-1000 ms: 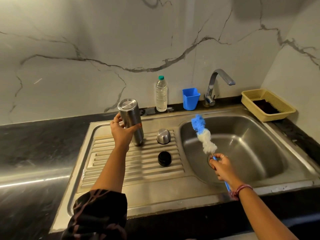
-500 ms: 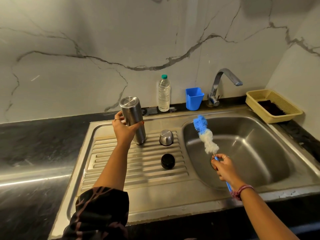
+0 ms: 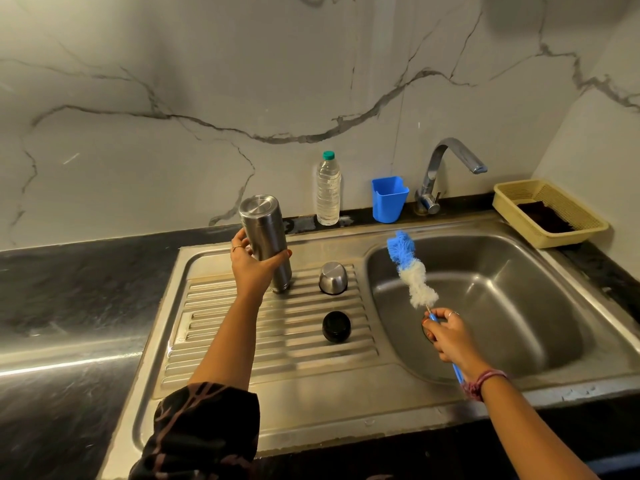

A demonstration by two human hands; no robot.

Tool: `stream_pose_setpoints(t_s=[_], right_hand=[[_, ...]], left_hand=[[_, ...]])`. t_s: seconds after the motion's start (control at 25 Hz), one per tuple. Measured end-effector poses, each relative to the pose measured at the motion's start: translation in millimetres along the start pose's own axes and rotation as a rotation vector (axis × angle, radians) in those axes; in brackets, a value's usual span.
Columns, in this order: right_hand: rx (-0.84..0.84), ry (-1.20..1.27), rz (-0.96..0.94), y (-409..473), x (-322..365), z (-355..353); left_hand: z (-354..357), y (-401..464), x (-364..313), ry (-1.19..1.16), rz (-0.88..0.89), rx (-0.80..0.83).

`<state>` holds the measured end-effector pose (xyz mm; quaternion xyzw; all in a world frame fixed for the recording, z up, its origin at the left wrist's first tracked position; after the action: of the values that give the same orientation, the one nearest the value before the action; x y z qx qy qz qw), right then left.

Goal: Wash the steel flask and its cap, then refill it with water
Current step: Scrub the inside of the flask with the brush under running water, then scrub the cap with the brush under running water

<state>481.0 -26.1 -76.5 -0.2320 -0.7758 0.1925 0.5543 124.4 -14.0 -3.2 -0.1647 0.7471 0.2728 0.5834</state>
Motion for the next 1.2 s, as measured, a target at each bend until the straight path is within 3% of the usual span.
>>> stream_pose_setpoints(t_s=[0.44, 0.72, 0.96, 1.2], right_hand=[[0.005, 0.018, 0.009, -2.3, -10.4, -3.3], [-0.013, -0.011, -0.005, -10.3, -22.6, -15.9], [-0.093, -0.134, -0.163, -24.3, -23.3, -43.0], [-0.246, -0.279, -0.300, -33.0, -26.5, -81.0]], left_hand=[[9.3, -61.1, 26.0, 0.036, -0.030, -0.101], [41.3, -117.8, 36.5, 0.041, -0.027, 0.093], [61.8, -141.0, 31.6, 0.384, 0.084, 0.460], [77.2, -144.3, 25.8, 0.475, 0.061, 0.428]])
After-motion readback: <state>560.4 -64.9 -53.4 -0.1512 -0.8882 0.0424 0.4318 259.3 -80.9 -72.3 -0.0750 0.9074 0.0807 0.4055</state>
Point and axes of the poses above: each hand's wrist, its own y-axis towards the middle knuckle, its own z-axis out of the palm, x = y × z, the point moved 2 cm from there along y, towards the middle knuckle, and after that the axes turned 12 degrees about z, right-handed, at the moved point
